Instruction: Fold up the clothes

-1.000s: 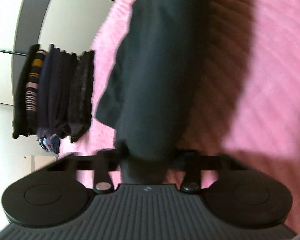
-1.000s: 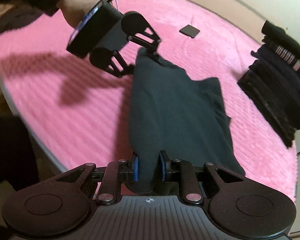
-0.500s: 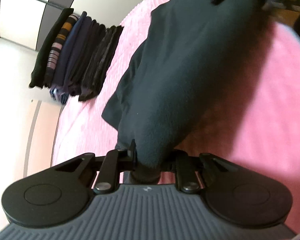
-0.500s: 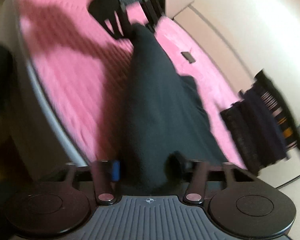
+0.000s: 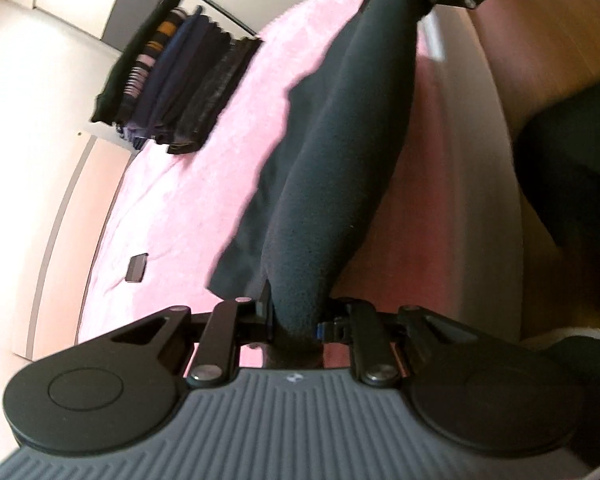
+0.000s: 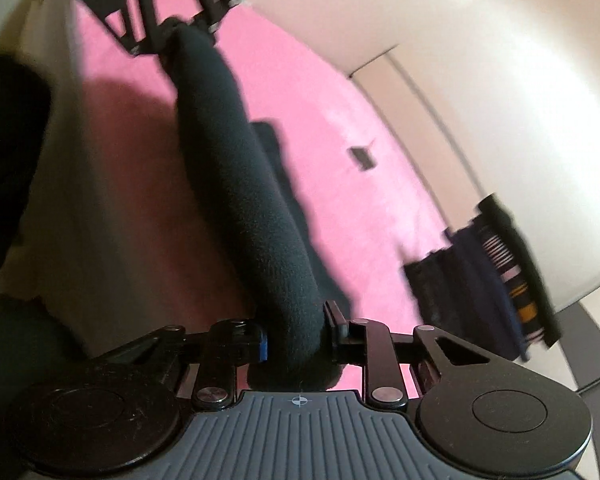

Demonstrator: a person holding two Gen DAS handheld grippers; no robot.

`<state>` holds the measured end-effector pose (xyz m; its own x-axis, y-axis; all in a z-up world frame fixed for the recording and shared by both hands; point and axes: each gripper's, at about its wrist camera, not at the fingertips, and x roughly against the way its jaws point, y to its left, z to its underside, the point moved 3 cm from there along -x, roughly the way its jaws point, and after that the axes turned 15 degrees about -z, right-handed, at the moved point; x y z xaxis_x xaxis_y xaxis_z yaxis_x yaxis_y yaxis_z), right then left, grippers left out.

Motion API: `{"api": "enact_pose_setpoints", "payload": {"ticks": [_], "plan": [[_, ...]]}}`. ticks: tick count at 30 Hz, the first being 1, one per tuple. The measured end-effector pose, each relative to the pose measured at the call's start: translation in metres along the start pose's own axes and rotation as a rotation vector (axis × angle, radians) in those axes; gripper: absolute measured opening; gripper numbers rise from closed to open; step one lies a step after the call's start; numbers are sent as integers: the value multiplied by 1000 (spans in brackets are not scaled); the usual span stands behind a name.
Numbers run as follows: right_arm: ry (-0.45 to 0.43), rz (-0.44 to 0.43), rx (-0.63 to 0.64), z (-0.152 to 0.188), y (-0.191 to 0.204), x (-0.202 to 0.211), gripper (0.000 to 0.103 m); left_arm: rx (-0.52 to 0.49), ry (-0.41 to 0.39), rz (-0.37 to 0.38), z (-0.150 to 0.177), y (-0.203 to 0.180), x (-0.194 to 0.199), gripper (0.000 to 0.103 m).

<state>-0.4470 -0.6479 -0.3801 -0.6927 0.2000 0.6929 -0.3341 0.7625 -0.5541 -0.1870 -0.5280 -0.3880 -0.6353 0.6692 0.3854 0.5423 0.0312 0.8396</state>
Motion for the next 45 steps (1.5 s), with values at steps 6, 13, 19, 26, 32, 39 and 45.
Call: {"api": "enact_pose_setpoints", "payload": {"ticks": [6,13,19,26,32,39,45], "plan": [[-63,133,51,-59,-116,-20,24,69,-31,-102,-17,98,-41,15],[-227,264,125,-130,-199,-32,24,108,-13,-339,-12,185,-29,15],[-263,106,201,-96,-106,-60,24,86,95,-271,33,87,20,17],[-111,-124,177,-25,0,-87,39,134,251,-61,73,-61,55,25],[-115,-127,-168,5,-30,-58,47,499,343,-9,106,-35,91,33],[-201,-132,-581,26,-104,-47,47,908,380,-61,143,40,81,39],[-343,-301,-821,17,-150,-53,47,1100,320,52,134,77,9,45]]}}
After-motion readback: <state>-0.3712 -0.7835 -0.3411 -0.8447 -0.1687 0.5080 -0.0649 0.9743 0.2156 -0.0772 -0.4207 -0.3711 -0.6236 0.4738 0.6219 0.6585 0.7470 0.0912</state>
